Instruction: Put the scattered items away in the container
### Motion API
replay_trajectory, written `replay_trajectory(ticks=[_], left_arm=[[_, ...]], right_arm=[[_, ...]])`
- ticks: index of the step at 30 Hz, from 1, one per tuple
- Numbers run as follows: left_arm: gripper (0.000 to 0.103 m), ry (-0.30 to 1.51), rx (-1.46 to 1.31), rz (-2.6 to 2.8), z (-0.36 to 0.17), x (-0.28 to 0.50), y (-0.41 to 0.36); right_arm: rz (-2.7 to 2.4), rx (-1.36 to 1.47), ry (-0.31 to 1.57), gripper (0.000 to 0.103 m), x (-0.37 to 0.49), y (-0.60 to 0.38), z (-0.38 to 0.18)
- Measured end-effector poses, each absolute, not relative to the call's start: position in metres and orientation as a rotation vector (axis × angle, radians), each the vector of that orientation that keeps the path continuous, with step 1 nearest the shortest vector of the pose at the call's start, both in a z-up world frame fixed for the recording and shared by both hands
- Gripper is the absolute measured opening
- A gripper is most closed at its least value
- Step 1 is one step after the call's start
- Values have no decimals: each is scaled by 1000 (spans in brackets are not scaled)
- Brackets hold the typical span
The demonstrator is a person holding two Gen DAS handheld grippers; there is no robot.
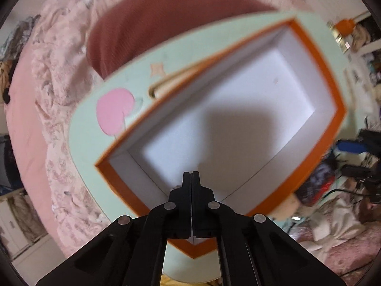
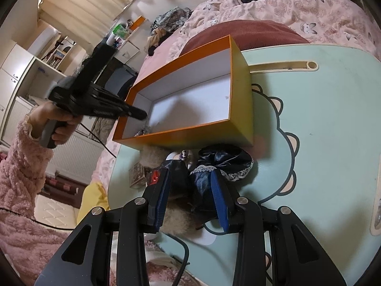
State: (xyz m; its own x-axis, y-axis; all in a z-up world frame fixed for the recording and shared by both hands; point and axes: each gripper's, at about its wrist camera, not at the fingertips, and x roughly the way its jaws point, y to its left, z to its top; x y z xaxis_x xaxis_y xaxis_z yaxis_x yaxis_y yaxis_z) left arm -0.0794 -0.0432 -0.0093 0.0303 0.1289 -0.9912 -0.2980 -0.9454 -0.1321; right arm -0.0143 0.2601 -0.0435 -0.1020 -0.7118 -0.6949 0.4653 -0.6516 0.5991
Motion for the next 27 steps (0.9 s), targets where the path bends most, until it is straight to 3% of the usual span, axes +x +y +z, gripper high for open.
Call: replay_trajectory(ticks=[15,16,17,18,20,22,24,27], left_arm=[[2,-119,-1718,2090,71,-53,-32],[6,-151,-1709,2102,72,-48,-34],[19,-175,-1700,2118,71,-42,-36],[39,-194,-1688,2139,70,-36,-39],[57,-248,-1646,2201,64,-20,-47],[60,-300,-1633,2256,55,-3,-54],[60,-345,-1623,2308,43,14,-63],[60,-341,-1561,2494,26,42,-74]], right_arm=[[-1843,1329,-241,36,-9,251,-28],[-1833,1319,-233,36,-9,248,-24],[-1826,1307,-226,36,-11,245,-18],[-1820,1291,-219,36,-13,241,-11],[-1800,1270,-210,37,-23,232,2],[-1773,1274,-195,51,-34,219,12],[-1745,1302,-189,58,-46,202,17],[-1668,1390,-184,58,-65,169,14]])
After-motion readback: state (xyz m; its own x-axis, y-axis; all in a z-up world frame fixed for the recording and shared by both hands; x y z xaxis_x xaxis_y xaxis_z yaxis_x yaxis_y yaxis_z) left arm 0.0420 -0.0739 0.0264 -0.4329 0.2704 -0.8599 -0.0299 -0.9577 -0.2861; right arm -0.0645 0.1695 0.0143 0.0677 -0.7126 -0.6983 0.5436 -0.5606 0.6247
